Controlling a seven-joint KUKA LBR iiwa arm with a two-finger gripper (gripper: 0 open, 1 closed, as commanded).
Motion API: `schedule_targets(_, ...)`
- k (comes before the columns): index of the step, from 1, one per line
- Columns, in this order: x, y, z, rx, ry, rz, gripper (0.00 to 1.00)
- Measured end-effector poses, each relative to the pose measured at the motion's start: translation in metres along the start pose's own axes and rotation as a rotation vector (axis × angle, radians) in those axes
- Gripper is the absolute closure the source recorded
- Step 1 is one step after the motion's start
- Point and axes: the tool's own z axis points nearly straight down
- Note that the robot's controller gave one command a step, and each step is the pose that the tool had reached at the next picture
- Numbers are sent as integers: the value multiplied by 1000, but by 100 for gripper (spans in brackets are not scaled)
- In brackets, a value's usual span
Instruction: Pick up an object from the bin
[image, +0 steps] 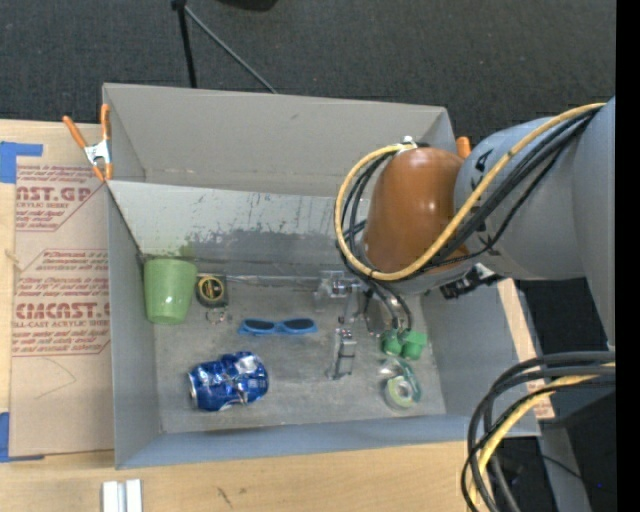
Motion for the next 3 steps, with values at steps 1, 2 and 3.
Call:
schedule_targets(1, -42, 3, 66, 1, -2, -114, 0)
schedule_targets(2, -42, 3, 63, 0, -5, -113, 100)
schedule_targets(3, -48, 5, -51, 2, -15, -115, 100)
